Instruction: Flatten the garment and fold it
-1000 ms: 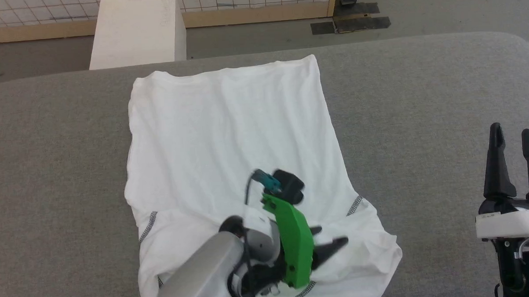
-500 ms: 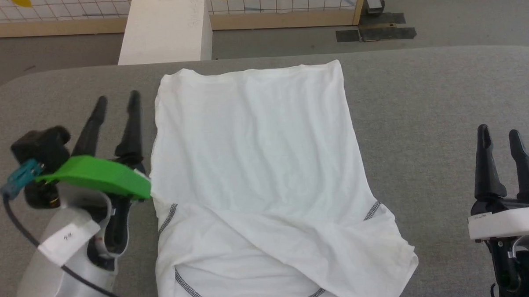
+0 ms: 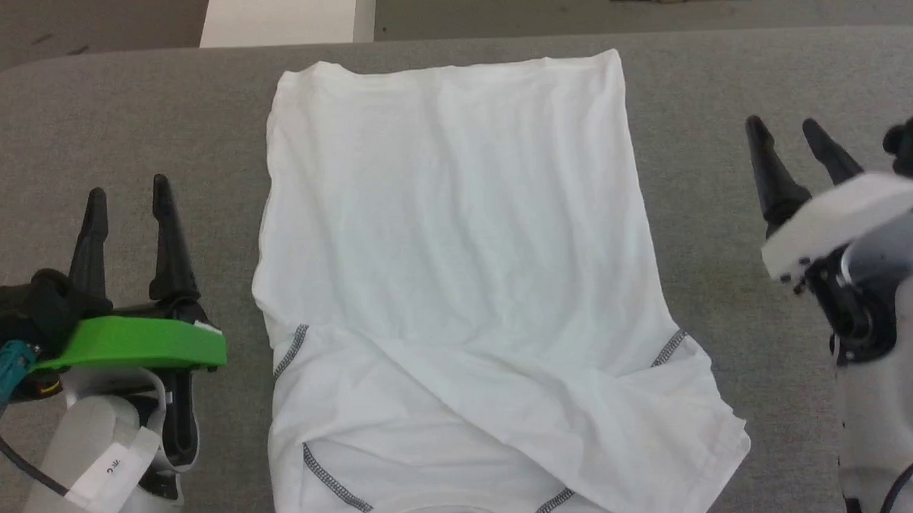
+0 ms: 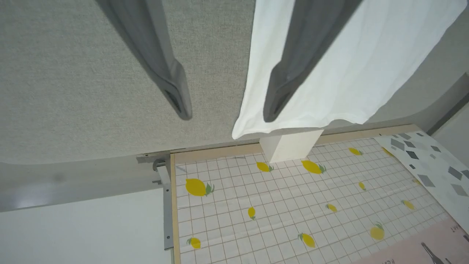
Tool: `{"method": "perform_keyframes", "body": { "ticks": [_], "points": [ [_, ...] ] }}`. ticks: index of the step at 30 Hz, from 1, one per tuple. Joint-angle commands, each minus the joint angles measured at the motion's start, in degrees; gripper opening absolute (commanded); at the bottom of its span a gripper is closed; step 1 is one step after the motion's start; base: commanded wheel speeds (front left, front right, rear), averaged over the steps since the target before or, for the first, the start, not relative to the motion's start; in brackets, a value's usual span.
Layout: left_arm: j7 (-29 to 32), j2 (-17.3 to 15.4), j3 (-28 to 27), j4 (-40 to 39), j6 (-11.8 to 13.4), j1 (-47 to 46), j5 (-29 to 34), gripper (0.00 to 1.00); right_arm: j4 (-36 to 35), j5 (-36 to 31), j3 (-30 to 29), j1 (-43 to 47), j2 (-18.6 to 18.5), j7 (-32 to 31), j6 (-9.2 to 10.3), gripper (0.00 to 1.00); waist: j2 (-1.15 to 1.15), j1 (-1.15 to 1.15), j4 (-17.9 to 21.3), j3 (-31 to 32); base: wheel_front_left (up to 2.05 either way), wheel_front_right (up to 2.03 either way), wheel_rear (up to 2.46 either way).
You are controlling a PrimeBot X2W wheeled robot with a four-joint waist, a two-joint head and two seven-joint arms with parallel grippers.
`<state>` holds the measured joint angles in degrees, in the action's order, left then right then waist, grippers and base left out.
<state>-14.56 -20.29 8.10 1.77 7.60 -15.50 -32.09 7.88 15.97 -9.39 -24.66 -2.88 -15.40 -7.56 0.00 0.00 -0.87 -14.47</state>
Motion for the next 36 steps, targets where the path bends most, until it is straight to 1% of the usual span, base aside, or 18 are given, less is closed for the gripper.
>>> {"method": "perform_keyframes", "body": {
  "ticks": [1, 4, 6, 7, 11, 15, 18, 23, 28, 31, 32, 33, 34, 35, 36],
  "points": [
    [-0.4, 0.3, -0.3, -0.6, -0.3, -0.2, 0.8, 1.0, 1.3, -2.0, 0.2, -3.5, -0.1, -2.1, 0.08, 1.0, 0.0, 0.0, -2.1, -4.6, 0.0, 0.0, 0.0],
    [-0.4, 0.9, -0.7, -2.1, -0.8, -1.8, 1.5, 1.0, 5.5, -6.0, 0.1, -13.0, -0.6, -8.7, 0.08, 1.0, 0.0, 0.0, -3.9, -8.4, 0.0, 0.0, 0.0],
    [-0.4, 1.5, -1.0, -3.1, -1.2, -3.0, 1.8, 1.0, 8.5, -8.7, 0.0, -19.0, -1.4, -13.1, 0.08, 1.0, 0.0, 0.0, -5.0, -10.8, 0.0, 0.0, 0.0],
    [-0.4, 1.9, -1.0, -3.5, -1.5, -3.8, 1.9, 1.0, 10.2, -11.1, 0.8, -22.0, -2.4, -15.4, 0.08, 1.0, 0.0, 0.0, -5.7, -12.2, 0.0, 0.0, 0.0],
    [-0.4, 3.4, -0.2, -3.9, -3.1, -6.3, 2.3, 1.0, 15.5, -16.8, 2.4, -30.7, -3.9, -22.8, 0.08, 1.0, 0.0, 0.0, -8.4, -16.4, 0.0, 0.0, 0.0],
    [-0.4, 5.4, 0.3, -3.6, -4.5, -8.8, 3.2, 1.0, 19.6, -20.9, 2.9, -36.7, -4.6, -28.6, 0.08, 1.0, 0.0, 0.0, -11.0, -19.8, 0.0, 0.0, 0.0],
    [-0.4, 6.9, 0.1, -3.4, -5.5, -10.0, 4.0, 1.0, 21.4, -23.2, 1.9, -39.7, -4.5, -31.4, 0.08, 1.0, 0.0, 0.0, -12.5, -21.6, 0.0, 0.0, 0.0],
    [-0.4, 8.4, -1.0, -3.0, -7.0, -10.7, 5.5, 1.0, 23.9, -27.0, 2.5, -42.5, -4.7, -36.4, 0.08, 1.0, 0.0, 0.0, -13.9, -23.5, 0.0, 0.0, 0.0],
    [-0.4, 9.7, -2.1, -2.5, -8.3, -11.0, 6.4, 1.0, 25.5, -28.5, 4.9, -43.7, -5.4, -41.5, 0.08, 1.0, 0.0, 0.0, -14.4, -24.7, 0.0, 0.0, 0.0],
    [-0.4, 10.2, -2.5, -2.0, -9.0, -11.2, 6.9, 1.0, 26.0, -27.5, 4.7, -43.6, -5.2, -45.4, 0.08, 1.0, 0.0, 0.0, -14.0, -25.0, 0.0, 0.0, 0.0],
    [-0.4, 10.2, -2.7, -1.8, -9.1, -11.4, 6.9, 1.0, 26.0, -27.2, 4.4, -43.7, -5.1, -46.7, 0.08, 0.97, 0.0, 0.0, -13.8, -25.0, 0.0, 0.0, 0.0],
    [-0.4, 10.1, -2.7, -1.5, -9.5, -11.7, 6.9, 1.0, 25.7, -26.7, 4.2, -43.9, -4.8, -47.9, 0.08, 0.24, 0.0, 0.0, -13.6, -25.1, 0.0, 0.0, 0.0],
    [-0.4, 9.9, -2.6, -1.2, -9.9, -12.3, 6.8, 1.0, 25.2, -26.3, 4.1, -44.1, -4.6, -48.3, 0.08, 0.04, 0.0, 0.0, -13.3, -25.2, 0.0, 0.0, 0.0],
    [0.0, 9.3, -2.4, -0.9, -10.5, -13.4, 6.7, 1.0, 24.5, -26.1, 4.3, -44.3, -4.5, -48.7, 0.08, 0.0, 0.0, 0.0, -13.1, -25.4, 0.0, 0.0, 0.0],
    [0.7, 8.7, -2.2, -0.7, -10.9, -14.7, 6.7, 1.0, 24.1, -25.9, 4.6, -44.5, -4.6, -49.1, 0.08, 0.0, 0.0, 0.0, -12.8, -25.5, 0.0, 0.0, 0.0]
  ]
}}
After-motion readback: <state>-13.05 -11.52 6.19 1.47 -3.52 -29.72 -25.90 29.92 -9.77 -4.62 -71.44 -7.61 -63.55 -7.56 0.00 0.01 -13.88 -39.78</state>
